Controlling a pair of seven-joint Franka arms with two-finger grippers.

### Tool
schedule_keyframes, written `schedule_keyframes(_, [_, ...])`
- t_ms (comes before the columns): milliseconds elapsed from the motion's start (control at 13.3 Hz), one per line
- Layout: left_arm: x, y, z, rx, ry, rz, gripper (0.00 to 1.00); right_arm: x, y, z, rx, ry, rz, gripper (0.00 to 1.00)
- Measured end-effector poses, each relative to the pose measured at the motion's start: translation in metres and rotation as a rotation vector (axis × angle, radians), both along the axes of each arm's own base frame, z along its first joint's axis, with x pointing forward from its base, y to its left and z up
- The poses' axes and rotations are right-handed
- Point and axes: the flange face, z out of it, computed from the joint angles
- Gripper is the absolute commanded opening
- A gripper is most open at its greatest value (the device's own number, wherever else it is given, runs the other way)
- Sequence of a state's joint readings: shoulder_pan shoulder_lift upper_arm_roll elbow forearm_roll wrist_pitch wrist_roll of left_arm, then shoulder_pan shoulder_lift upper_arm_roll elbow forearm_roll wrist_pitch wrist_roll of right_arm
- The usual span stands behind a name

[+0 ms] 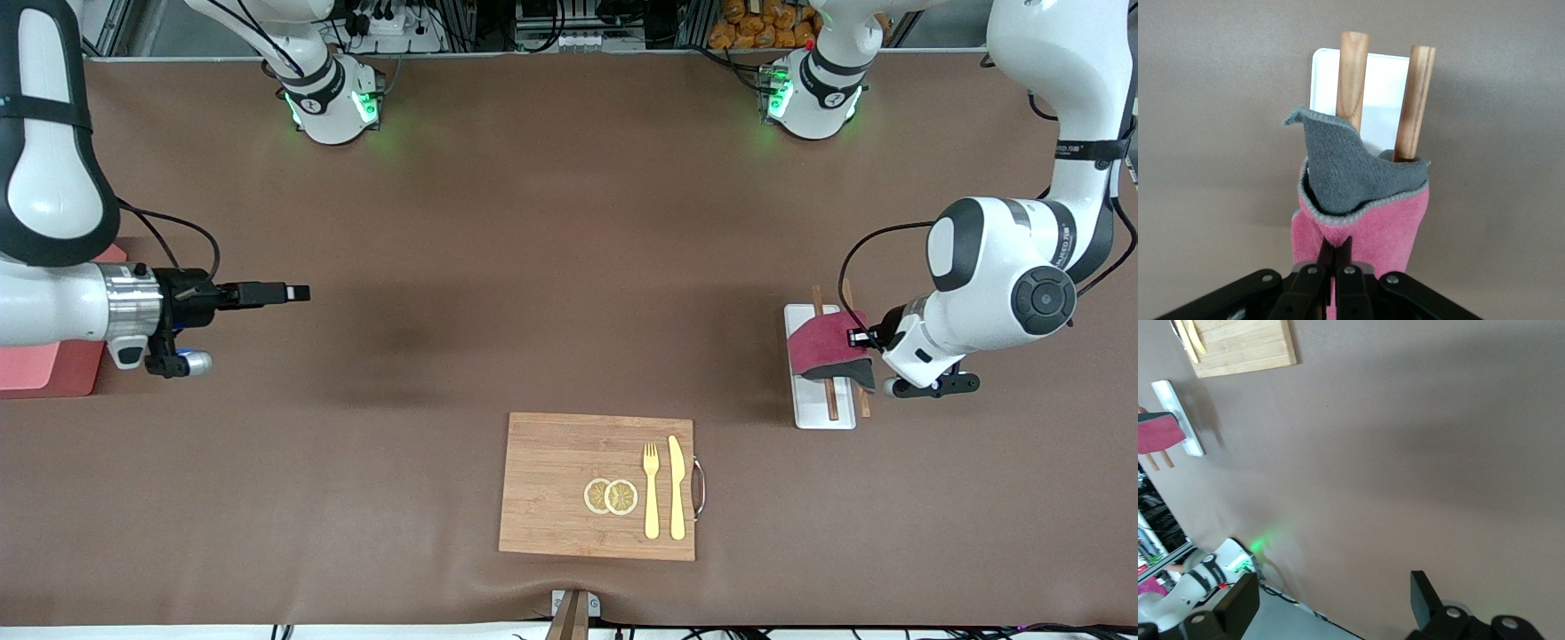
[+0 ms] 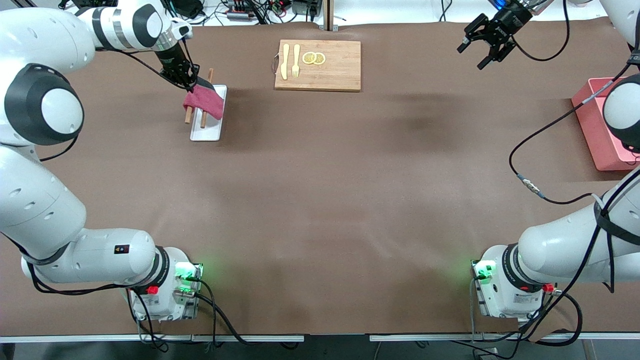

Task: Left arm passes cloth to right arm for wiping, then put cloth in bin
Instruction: 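Grasp the pink cloth with the left gripper while the right gripper advances, then lift the cloth with the left gripper toward the right gripper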

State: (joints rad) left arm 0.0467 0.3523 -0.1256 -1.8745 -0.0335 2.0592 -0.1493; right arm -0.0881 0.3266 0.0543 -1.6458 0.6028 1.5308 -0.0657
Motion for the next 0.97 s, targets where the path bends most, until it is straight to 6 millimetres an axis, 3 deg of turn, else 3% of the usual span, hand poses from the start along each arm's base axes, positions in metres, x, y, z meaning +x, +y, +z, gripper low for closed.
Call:
schedule_keyframes(225, [0.004, -0.019, 0.013, -0.001, -0.024, 0.013, 0.0, 0.002, 0.003, -0.006, 0.013, 0.013, -0.01, 1.0])
schedule_keyframes(450, [0.006, -0.076, 0.055, -0.017, -0.089, 0.075, 0.0, 0.002, 0.012, -0.004, 0.035, 0.034, -0.04, 1.0])
schedule_keyframes(675, [0.003, -0.119, 0.079, -0.033, -0.117, 0.131, 0.0, 0.011, 0.04, -0.005, 0.061, 0.019, -0.09, 1.0])
schedule_keyframes(975, [-0.003, -0.162, 0.089, -0.051, -0.122, 0.175, 0.0, 0.027, 0.083, -0.033, 0.113, -0.005, -0.168, 1.0])
